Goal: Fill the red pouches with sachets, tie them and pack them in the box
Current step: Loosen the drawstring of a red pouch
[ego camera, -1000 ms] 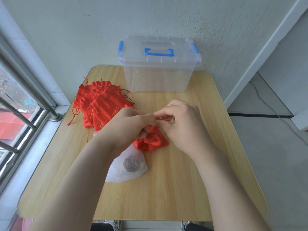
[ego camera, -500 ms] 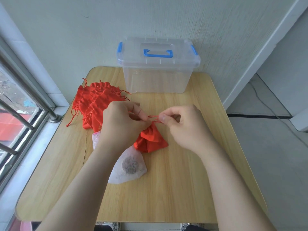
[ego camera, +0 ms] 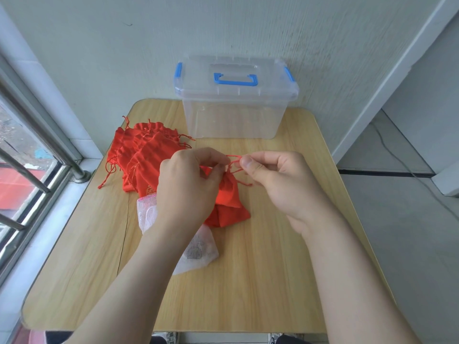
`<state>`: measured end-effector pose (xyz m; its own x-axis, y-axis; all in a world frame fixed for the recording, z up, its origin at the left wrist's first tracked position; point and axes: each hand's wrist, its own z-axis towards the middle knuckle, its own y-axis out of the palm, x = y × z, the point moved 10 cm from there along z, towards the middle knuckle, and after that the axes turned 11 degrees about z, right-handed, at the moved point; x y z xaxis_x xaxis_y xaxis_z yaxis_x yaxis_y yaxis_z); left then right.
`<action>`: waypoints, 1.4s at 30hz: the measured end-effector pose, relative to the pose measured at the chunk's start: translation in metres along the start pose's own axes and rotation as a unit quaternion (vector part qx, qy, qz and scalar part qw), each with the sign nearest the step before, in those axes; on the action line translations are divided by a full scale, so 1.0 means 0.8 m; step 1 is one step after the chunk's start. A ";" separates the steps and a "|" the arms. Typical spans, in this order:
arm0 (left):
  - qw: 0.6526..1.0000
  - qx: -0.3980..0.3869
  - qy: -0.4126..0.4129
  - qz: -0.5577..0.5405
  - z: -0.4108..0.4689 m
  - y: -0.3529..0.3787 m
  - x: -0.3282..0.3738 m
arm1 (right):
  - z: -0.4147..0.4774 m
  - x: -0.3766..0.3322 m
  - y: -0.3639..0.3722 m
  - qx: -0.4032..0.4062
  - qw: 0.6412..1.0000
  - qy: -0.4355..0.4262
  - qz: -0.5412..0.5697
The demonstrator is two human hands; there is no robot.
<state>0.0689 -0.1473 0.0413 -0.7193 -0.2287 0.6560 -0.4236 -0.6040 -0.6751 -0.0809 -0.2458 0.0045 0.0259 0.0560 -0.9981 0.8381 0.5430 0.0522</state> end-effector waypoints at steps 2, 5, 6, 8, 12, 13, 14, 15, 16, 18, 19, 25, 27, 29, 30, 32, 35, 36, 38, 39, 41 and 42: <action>1.000 -0.012 0.013 -0.018 -0.001 0.005 0.006 | 0.001 0.007 -0.002 0.010 0.999 0.020 0.039; 0.998 -0.045 0.038 -0.025 -0.005 0.016 0.017 | 0.002 0.011 0.000 0.004 0.999 0.025 0.033; 0.997 -0.062 0.043 -0.025 -0.006 0.019 0.021 | 0.002 0.011 -0.001 0.004 1.000 0.020 0.018; 0.994 -0.093 0.047 -0.034 -0.007 0.025 0.024 | 0.002 0.010 -0.003 0.014 1.000 0.012 -0.003; 0.995 -0.086 0.039 -0.040 -0.007 0.025 0.021 | 0.001 0.005 -0.005 0.028 0.999 0.004 -0.015; 0.996 -0.079 0.034 -0.036 -0.005 0.025 0.017 | 0.000 0.002 -0.006 0.035 0.999 -0.004 -0.016; 0.996 -0.075 0.029 -0.037 -0.004 0.025 0.014 | 0.000 0.000 -0.009 0.045 0.999 -0.014 -0.021; 0.996 -0.074 0.022 -0.045 -0.003 0.026 0.010 | 0.000 -0.003 -0.013 0.058 0.997 -0.026 -0.035; 0.996 -0.074 0.011 -0.055 -0.002 0.026 0.006 | 0.000 -0.006 -0.017 0.068 0.995 -0.039 -0.057; 0.995 -0.064 -0.016 -0.073 -0.001 0.025 -0.002 | 0.000 -0.011 -0.021 0.078 0.990 -0.061 -0.100; 0.995 -0.054 -0.037 -0.078 -0.001 0.024 -0.008 | 0.000 -0.012 -0.021 0.078 0.987 -0.071 -0.123; 0.978 -0.027 -0.172 -0.119 0.001 0.015 -0.045 | -0.003 -0.008 -0.024 0.099 0.940 -0.074 -0.317; 0.981 -0.042 -0.164 -0.089 0.000 0.013 -0.042 | -0.003 0.002 -0.026 0.094 0.928 -0.039 -0.359; 0.987 -0.050 -0.141 -0.055 0.000 0.013 -0.036 | -0.003 0.015 -0.023 0.071 0.915 0.002 -0.396; 0.988 -0.057 -0.135 -0.043 0.000 0.015 -0.033 | -0.004 0.021 -0.021 0.061 0.909 0.019 -0.411; 0.987 -0.090 -0.131 -0.026 -0.002 0.024 -0.033 | -0.005 0.028 -0.021 0.062 0.904 0.043 -0.420; 0.981 -0.126 -0.147 -0.027 -0.007 0.033 -0.035 | -0.006 0.028 -0.022 0.068 0.930 0.070 -0.355; 0.979 -0.129 -0.156 -0.031 -0.009 0.032 -0.035 | -0.005 0.027 -0.022 0.065 0.939 0.076 -0.329; 0.974 -0.138 -0.177 -0.038 -0.011 0.032 -0.038 | -0.006 0.023 -0.019 0.058 0.951 0.075 -0.293; 0.969 -0.149 -0.190 -0.044 -0.012 0.034 -0.041 | -0.005 0.021 -0.017 0.053 0.955 0.070 -0.285; 0.960 -0.176 -0.207 -0.064 -0.014 0.041 -0.043 | -0.005 0.020 -0.012 0.037 0.960 0.068 -0.269; 0.958 -0.188 -0.207 -0.068 -0.015 0.044 -0.042 | -0.005 0.020 -0.008 0.028 0.963 0.067 -0.261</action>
<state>0.0712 -0.1514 -0.0083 -0.3961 -0.4973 0.7719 -0.7227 -0.3498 -0.5961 -0.0880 -0.2446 -0.0115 -0.4737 -0.1017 -0.8748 0.7461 0.4815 -0.4600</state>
